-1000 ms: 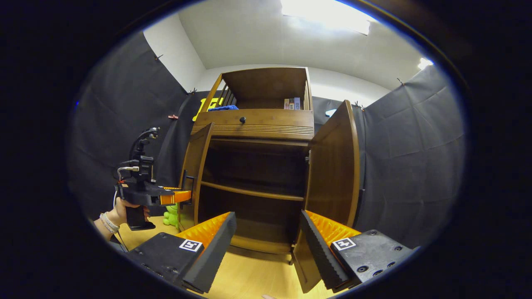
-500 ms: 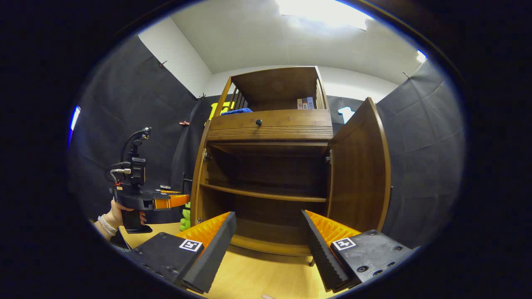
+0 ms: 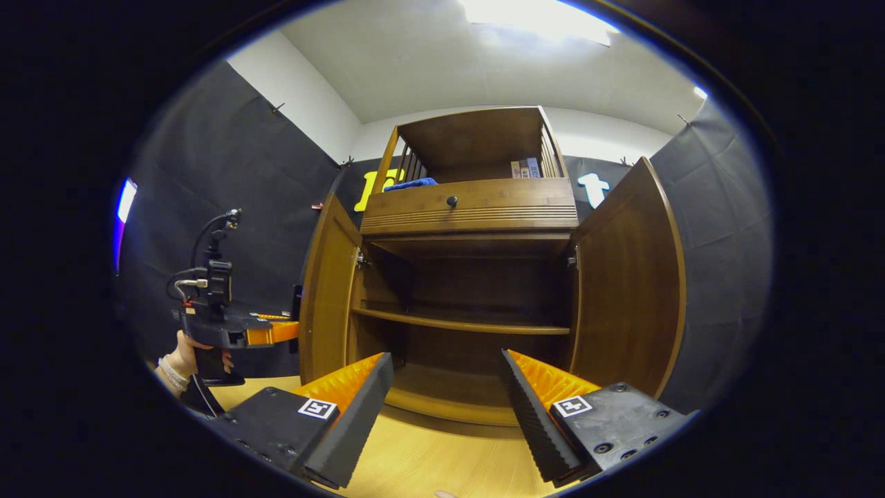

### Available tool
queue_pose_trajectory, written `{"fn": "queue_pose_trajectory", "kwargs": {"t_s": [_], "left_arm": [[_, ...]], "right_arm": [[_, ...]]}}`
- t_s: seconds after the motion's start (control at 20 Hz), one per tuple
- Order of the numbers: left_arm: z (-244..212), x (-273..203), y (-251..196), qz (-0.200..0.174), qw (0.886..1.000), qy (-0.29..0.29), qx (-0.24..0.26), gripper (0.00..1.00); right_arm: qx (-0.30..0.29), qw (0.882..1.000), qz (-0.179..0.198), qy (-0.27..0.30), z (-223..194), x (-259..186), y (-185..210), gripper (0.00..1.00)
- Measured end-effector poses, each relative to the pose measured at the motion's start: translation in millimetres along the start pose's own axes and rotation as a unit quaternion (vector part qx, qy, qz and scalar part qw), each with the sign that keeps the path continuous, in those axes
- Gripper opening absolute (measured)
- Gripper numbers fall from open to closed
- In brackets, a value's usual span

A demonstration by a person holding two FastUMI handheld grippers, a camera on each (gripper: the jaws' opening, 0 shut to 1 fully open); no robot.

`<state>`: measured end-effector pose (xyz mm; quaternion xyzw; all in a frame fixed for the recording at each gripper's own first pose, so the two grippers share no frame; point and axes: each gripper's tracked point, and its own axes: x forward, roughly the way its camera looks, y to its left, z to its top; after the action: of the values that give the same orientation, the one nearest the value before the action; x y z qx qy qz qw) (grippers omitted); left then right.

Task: Open the right door of the double-door shoe cabinet with the right hand, and open the left door with the left hand.

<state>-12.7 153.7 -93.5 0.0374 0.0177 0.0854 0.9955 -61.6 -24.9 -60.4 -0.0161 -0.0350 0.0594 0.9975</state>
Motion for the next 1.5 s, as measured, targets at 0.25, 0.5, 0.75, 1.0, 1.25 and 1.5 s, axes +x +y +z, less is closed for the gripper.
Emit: {"fn": "queue_pose_trajectory", "kwargs": {"t_s": [0.25, 0.5, 0.75, 1.0, 1.25, 1.5], "left_arm": [[-3, -9, 27, 0.025, 1.0, 0.003, -0.001, 0.13], [-4, -13, 45, 0.038, 0.999, 0.01, -0.002, 0.08], [-3, -20, 55, 0.048, 0.999, 0.011, 0.012, 0.08], [1, -29, 79, 0.079, 0.997, 0.012, 0.023, 0.08], [6, -45, 77, 0.06, 0.998, 0.01, 0.0, 0.08], [34, -73, 37, 0.028, 1.0, 0.008, -0.007, 0.07]], "right_arm": [[0.006, 1.0, 0.007, 0.005, -4, 7, 9, 0.97], [0.017, 1.0, 0.01, 0.012, -8, 14, 12, 0.98], [0.031, 0.999, 0.015, 0.013, -7, 19, 20, 0.97], [0.034, 0.999, 0.02, 0.009, -4, 20, 27, 0.97], [0.033, 0.999, 0.027, 0.007, -2, 22, 36, 0.99], [0.017, 1.0, 0.002, 0.021, -1, 20, 25, 0.98]]}}
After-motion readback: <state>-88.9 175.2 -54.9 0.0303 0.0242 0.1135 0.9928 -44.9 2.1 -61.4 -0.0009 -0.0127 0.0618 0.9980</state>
